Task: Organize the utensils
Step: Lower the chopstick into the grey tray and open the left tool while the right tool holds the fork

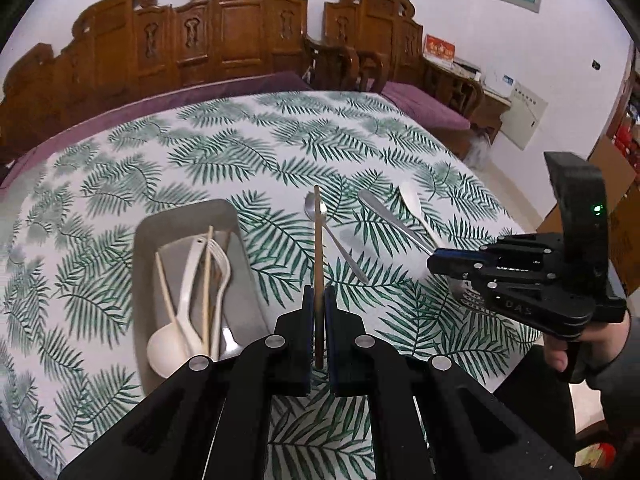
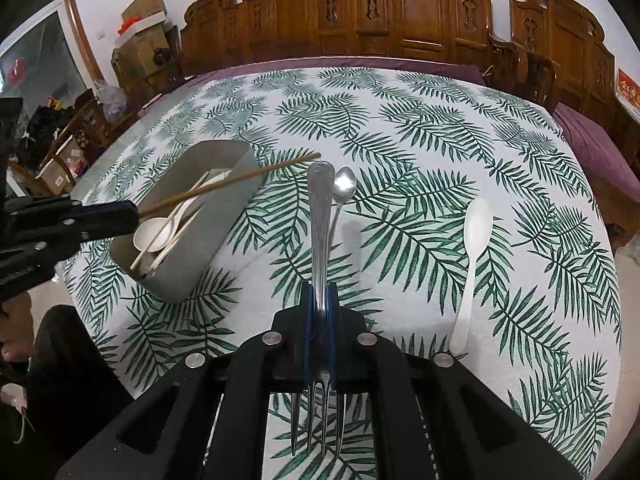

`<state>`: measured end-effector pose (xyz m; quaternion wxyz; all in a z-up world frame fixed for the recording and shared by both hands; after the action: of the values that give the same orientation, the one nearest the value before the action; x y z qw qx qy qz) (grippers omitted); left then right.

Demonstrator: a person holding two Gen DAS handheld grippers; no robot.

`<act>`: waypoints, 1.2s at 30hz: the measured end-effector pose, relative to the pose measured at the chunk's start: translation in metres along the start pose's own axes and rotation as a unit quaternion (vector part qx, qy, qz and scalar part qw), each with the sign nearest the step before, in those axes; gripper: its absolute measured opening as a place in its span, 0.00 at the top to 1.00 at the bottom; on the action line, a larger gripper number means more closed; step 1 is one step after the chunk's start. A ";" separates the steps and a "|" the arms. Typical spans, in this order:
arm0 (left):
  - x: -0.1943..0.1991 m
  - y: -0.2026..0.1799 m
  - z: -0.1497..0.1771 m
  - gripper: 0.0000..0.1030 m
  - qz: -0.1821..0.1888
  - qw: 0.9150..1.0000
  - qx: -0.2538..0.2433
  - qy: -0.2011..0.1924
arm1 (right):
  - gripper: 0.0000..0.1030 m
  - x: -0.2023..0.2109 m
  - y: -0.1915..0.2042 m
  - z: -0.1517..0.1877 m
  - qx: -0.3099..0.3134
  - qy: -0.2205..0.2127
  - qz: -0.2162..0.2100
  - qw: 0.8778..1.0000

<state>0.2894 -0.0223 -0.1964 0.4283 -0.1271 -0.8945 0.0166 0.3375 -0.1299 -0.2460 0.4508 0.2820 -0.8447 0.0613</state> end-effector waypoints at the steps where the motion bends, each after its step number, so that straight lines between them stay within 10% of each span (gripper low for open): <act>1: 0.004 0.002 0.000 0.96 0.000 1.000 0.001 -0.003 | 0.92 0.000 0.002 -0.001 0.000 -0.001 -0.001 1.000; 36: 0.006 0.107 0.039 0.96 -0.088 0.994 0.063 0.016 | 0.92 -0.016 0.050 -0.013 0.019 0.006 -0.018 1.000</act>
<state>0.2789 0.0859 -0.2318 0.4497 -0.0215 -0.8923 0.0329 0.3270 -0.0765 -0.2436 0.4513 0.3048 -0.8357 0.0709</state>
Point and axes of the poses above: each gripper's, at about its wrist camera, not at the fingertips, and x roughly against the way its jaws point, y to its left, z to its underside, the point moved 10 cm from there along -x, roughly the way its jaws point, and after that the axes turned 1 degree about z, right-handed, at the moved point
